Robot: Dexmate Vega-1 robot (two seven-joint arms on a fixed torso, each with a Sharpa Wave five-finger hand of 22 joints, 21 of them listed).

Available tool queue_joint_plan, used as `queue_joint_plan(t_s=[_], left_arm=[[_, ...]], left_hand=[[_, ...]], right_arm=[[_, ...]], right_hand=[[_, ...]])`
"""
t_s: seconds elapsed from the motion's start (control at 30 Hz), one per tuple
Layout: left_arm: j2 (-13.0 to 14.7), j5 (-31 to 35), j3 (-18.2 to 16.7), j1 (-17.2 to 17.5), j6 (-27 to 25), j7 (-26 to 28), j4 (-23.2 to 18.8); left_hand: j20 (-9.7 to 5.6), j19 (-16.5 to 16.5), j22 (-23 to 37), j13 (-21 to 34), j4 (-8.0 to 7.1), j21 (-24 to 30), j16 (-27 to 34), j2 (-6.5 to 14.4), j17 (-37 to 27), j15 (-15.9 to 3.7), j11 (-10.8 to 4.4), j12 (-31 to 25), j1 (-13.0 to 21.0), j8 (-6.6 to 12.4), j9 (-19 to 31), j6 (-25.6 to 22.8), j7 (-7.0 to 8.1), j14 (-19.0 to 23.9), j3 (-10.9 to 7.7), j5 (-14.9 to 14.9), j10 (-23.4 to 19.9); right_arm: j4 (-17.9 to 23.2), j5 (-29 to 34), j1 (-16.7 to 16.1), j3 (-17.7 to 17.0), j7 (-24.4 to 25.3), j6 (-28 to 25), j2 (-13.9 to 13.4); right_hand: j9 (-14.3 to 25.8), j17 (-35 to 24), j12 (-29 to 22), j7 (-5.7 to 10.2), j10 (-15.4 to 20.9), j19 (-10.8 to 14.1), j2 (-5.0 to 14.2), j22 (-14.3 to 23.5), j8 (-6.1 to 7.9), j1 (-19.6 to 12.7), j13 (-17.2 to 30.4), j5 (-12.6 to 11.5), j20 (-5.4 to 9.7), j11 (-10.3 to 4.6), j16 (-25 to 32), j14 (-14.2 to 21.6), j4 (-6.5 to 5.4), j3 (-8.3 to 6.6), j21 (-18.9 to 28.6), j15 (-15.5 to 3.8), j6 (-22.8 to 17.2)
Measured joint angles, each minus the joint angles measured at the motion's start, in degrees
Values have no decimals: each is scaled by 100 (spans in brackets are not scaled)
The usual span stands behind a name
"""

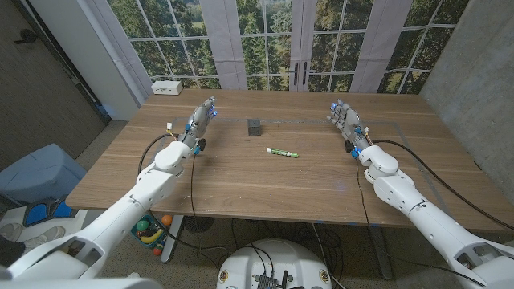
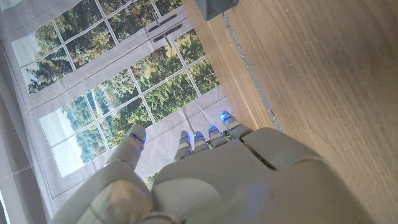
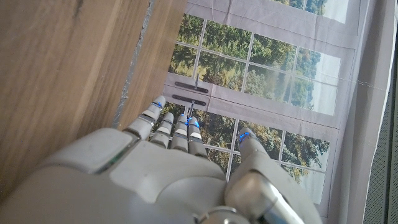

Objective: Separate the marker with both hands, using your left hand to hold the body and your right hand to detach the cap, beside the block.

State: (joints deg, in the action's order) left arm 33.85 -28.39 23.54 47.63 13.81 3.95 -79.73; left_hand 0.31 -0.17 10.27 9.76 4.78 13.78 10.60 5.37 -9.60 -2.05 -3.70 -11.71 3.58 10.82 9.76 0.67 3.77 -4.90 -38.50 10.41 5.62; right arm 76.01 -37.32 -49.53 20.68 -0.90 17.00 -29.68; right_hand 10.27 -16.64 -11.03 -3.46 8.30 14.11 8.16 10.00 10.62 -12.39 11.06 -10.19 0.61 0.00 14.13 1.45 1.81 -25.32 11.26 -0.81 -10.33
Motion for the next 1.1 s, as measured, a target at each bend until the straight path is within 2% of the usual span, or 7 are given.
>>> queue_joint_plan(t_s=[0.2,0.3,0.33,0.6,0.9,1.03,1.1], left_arm=[[220,586,114,-50,-286,246,-252],[321,586,172,-85,-286,246,-377],[346,893,187,-94,-403,330,-405],[628,1574,356,-212,-722,474,-752],[858,2291,525,-333,-1015,536,-1084],[938,2558,595,-386,-1127,536,-1205],[986,2756,658,-429,-1204,536,-1301]], left_hand=[[-22,22,0,0,41,0,0,-2,0,0,-13,0,2,0,-1,-30,13,62,-7,0,-13],[-22,22,0,0,48,0,0,9,0,0,-29,0,40,0,-1,-70,12,62,0,0,-29],[-36,36,0,0,48,0,0,14,0,0,-29,0,45,0,-1,-70,12,62,0,0,-29],[-19,63,0,-1,95,-1,0,23,-1,0,-38,0,84,0,-1,-141,43,61,1,0,-101],[-51,92,-1,-1,136,-1,0,23,-1,0,-110,0,84,0,-2,-193,94,61,6,0,-173],[-51,92,-1,-1,182,-1,0,52,-1,23,-141,0,113,0,-2,-223,62,84,7,0,-204],[-51,92,-1,-1,183,-1,0,52,-1,0,-120,0,113,0,-2,-257,97,106,7,0,-225]], right_arm=[[4,-6,-13,-3,-8,11,-3],[4,-9,-13,-3,-12,20,-3],[6,-10,-21,-4,-12,23,-2],[35,-12,-52,-6,-11,49,0],[128,10,-114,-16,29,99,-5],[169,26,-140,-25,51,131,-12],[191,35,-157,-27,55,159,-13]], right_hand=[[0,0,0,0,0,0,0,0,0,0,0,0,0,0,0,0,0,0,0,0,0],[0,0,0,0,0,0,0,0,0,0,0,0,0,0,0,0,0,0,0,0,0],[0,0,0,0,0,0,0,0,0,0,0,0,0,0,0,0,0,0,0,0,0],[0,1,0,0,-1,0,0,-1,0,0,-1,0,0,0,0,0,0,0,0,0,0],[-1,1,0,0,-1,0,0,-1,0,0,-1,0,0,0,0,0,0,0,0,0,0],[-1,1,0,0,-1,0,0,-1,0,0,-1,0,0,0,0,-1,0,0,0,0,0],[-1,1,0,0,-1,-1,0,-1,0,0,-1,0,0,0,0,-1,0,0,0,0,0]])
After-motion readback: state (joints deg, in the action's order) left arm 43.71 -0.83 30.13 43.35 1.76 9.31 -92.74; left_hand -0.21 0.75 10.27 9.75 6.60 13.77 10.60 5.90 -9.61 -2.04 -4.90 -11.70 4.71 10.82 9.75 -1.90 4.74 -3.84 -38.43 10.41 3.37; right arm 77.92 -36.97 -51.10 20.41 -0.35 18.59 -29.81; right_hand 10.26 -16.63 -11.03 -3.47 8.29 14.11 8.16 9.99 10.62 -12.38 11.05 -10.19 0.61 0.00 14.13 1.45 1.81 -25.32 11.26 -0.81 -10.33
